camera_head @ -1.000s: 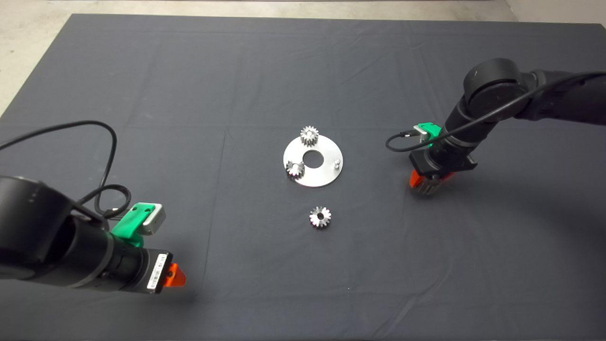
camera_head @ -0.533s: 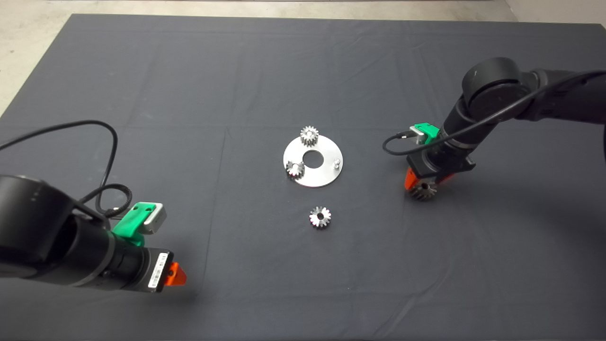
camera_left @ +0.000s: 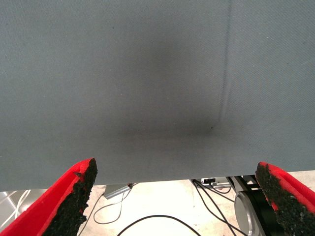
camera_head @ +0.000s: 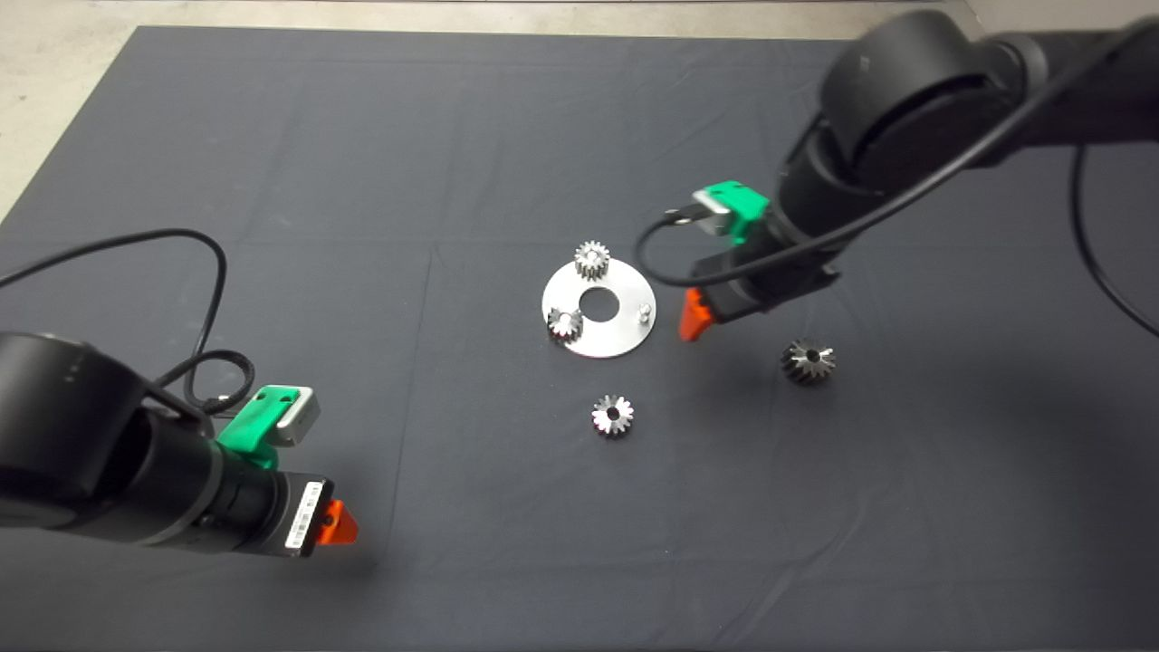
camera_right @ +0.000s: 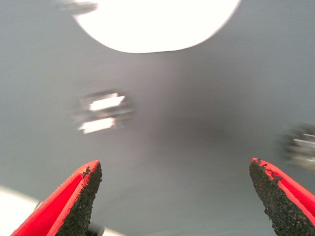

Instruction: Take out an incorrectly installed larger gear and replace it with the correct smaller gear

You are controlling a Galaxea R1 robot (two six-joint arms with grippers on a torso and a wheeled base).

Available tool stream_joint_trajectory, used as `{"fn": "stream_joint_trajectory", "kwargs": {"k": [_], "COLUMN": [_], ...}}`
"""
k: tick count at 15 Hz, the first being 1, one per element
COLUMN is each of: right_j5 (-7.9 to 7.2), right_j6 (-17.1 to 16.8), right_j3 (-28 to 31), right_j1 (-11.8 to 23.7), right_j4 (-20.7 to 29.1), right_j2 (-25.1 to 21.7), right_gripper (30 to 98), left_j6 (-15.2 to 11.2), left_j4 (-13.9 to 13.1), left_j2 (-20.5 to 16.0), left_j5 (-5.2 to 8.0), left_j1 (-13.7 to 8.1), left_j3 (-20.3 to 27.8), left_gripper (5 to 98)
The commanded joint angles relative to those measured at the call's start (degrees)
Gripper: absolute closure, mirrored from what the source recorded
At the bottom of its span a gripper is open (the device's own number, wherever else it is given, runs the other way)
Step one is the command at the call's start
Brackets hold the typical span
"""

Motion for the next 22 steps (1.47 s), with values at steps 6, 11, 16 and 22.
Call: {"fn": "stream_joint_trajectory", "kwargs": {"k": [6, 11, 16, 22], "right_j5": [-5.69, -5.73, -5.82, -5.82], "right_j6": [0.99, -2.21, -5.03, -7.14], "right_j3": [-9.16, -14.89, -18.76, -21.57], "right_j1": [-2.19, -8.79, -10.73, -11.34], "right_j4": [3.45, 1.34, -0.5, -0.94], "right_j2": [11.46, 11.51, 11.78, 11.95], "right_gripper": [49.6, 49.6, 49.6, 49.5], "left_j6": [-0.45, -0.54, -0.8, -0.89], "left_j4": [0.88, 0.88, 0.97, 0.97], "left_j2": [-0.36, -0.19, -0.01, 0.43], "left_j5": [2.37, 2.28, 2.28, 2.28], "left_j1": [-0.29, -0.2, -0.2, -0.2], "left_j3": [-0.1, 0.16, 0.25, -0.04], "left_gripper": [19.7, 19.7, 19.7, 19.7]}}
